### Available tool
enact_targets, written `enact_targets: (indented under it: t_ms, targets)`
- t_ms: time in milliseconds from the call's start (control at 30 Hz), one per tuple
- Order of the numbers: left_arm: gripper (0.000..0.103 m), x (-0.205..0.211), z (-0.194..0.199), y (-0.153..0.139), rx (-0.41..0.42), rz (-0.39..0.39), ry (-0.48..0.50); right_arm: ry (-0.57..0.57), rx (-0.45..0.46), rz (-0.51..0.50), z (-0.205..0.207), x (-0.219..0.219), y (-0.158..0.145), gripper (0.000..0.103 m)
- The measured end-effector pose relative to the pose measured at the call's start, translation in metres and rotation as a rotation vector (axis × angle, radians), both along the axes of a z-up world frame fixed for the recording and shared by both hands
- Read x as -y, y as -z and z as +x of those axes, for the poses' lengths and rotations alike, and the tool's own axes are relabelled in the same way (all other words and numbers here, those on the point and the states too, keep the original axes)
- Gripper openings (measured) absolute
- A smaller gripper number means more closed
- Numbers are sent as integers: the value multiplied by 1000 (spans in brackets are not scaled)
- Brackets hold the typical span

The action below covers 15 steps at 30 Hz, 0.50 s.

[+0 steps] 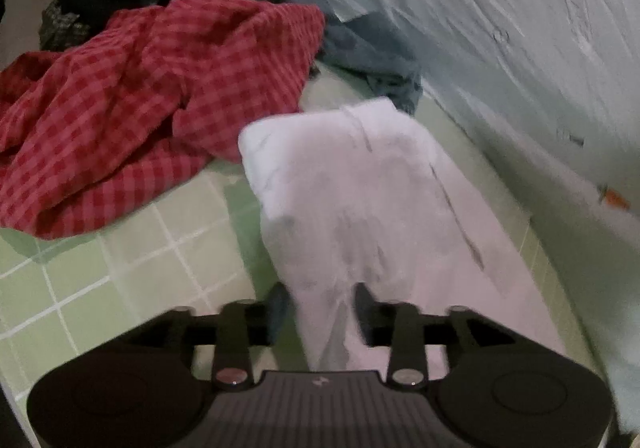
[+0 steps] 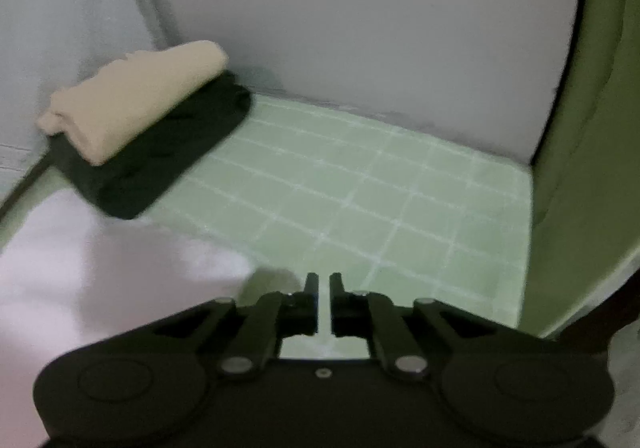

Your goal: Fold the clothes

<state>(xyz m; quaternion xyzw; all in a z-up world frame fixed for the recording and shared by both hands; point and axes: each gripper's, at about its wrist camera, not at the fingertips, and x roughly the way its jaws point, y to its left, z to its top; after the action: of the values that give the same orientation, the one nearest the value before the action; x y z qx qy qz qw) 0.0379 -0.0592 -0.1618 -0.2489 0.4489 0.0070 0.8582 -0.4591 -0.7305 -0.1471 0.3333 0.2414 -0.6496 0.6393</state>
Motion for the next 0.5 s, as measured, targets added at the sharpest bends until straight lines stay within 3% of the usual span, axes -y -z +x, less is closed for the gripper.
enact_targets:
  t_ms: [33, 133, 267, 367, 400, 500]
  targets:
    - [65, -3, 4, 0, 2, 0, -13, -6, 17, -4, 7, -5, -1, 12]
    - [66, -11, 19, 4, -5, -6, -33, -30, 63, -12, 25, -19, -5, 17]
    - [69, -21, 34, 14, -29, -71, -54, -75, 66, -25, 46, -34, -10, 36]
    - [68, -25, 42, 21, -44, -115, -84, -90, 68, -25, 56, -45, -12, 41]
    - [65, -27, 44, 23, -46, -130, -94, -89, 72, -21, 58, -48, -12, 42]
    - [21, -29, 49, 24, -45, -156, -105, -86, 84, -10, 62, -58, -12, 42]
